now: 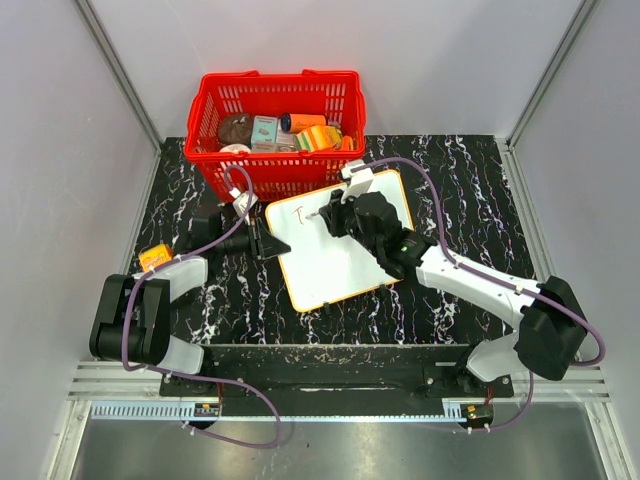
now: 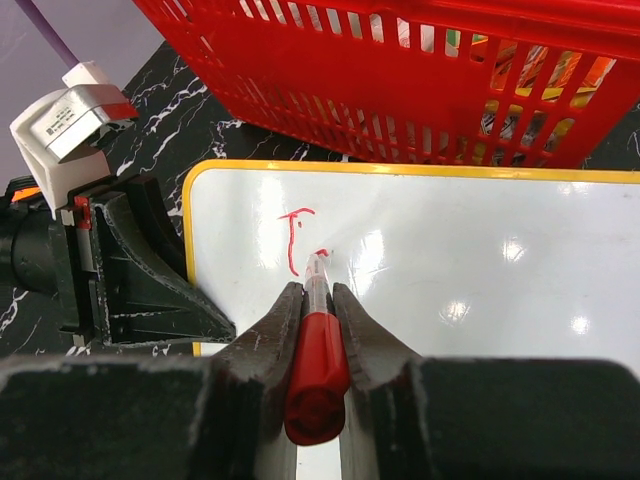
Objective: Write a sentence on the whiteboard
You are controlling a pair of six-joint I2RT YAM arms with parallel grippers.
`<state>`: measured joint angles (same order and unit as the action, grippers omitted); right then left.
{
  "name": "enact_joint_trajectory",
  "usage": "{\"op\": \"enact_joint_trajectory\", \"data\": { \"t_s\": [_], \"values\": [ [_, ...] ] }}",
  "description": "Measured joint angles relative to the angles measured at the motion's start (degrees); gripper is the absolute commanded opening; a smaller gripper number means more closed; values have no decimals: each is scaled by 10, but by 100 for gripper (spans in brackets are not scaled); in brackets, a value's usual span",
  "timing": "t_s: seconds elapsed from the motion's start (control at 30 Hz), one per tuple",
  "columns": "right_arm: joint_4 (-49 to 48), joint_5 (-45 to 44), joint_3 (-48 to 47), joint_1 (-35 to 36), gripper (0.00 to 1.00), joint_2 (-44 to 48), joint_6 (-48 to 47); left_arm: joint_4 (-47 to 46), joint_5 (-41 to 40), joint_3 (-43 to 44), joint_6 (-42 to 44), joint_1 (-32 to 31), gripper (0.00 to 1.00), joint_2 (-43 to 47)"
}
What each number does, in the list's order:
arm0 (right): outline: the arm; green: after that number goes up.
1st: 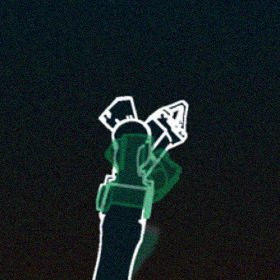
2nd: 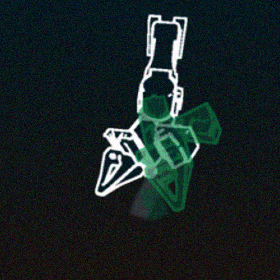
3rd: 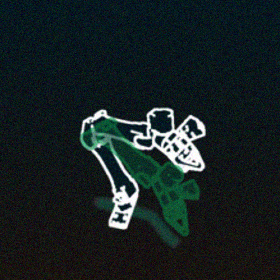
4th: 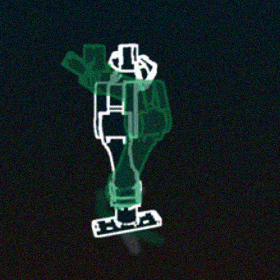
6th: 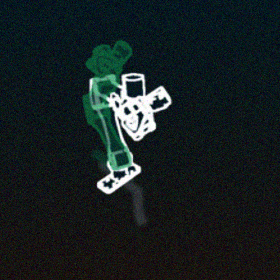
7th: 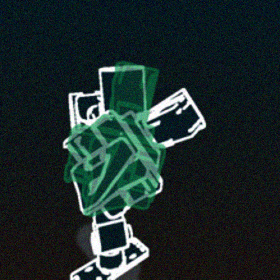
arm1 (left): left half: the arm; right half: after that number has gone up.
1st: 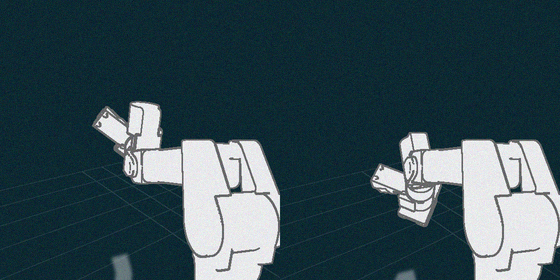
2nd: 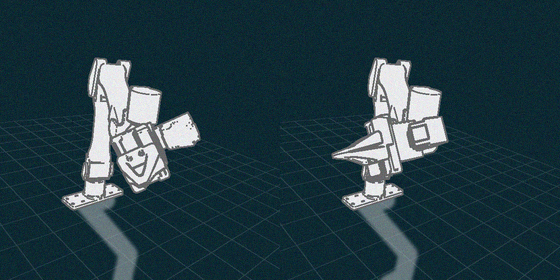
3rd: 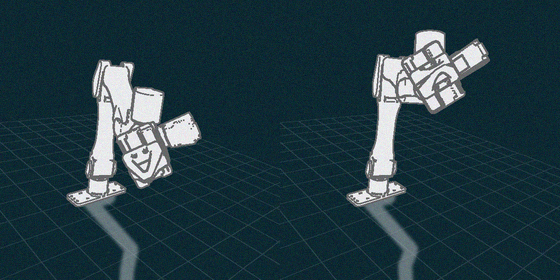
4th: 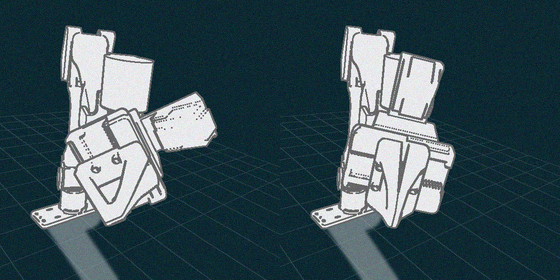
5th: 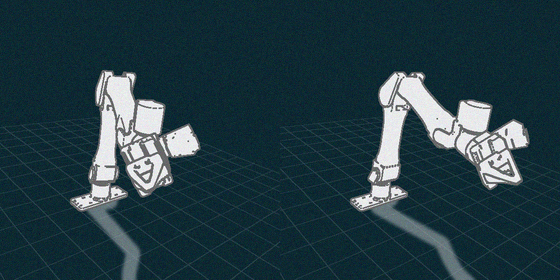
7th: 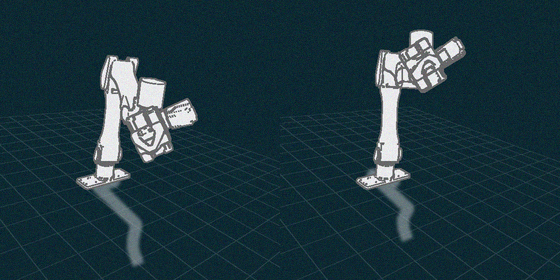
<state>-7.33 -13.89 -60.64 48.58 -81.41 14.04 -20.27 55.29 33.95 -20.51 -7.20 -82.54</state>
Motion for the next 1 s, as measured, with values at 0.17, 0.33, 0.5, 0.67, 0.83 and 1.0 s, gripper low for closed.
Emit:
{"op": "enact_joint_trajectory", "data": {
  "t_s": [0.17, 0.33, 0.5, 0.67, 0.83, 1.0],
  "values": [
    [-1, 5, 8, 0, 0, 2, 7, 0, -1, 0, 0, 0, 0, 0],
    [0, 3, 19, 0, 0, 11, 12, 0, -1, 0, 0, 0, 0, 0],
    [0, -7, 26, 0, 0, 17, 14, 0, -1, 0, 0, 0, 0, 0],
    [0, -17, 24, 0, 0, 17, 14, 0, -1, 0, 0, 0, 0, 0],
    [4, -28, 12, 0, 0, 14, 11, 0, 0, 0, 0, 0, 0, 0],
    [2, -31, 10, 0, 0, 11, 8, 0, 0, 0, 0, -1, 0, 0]
  ]
}}
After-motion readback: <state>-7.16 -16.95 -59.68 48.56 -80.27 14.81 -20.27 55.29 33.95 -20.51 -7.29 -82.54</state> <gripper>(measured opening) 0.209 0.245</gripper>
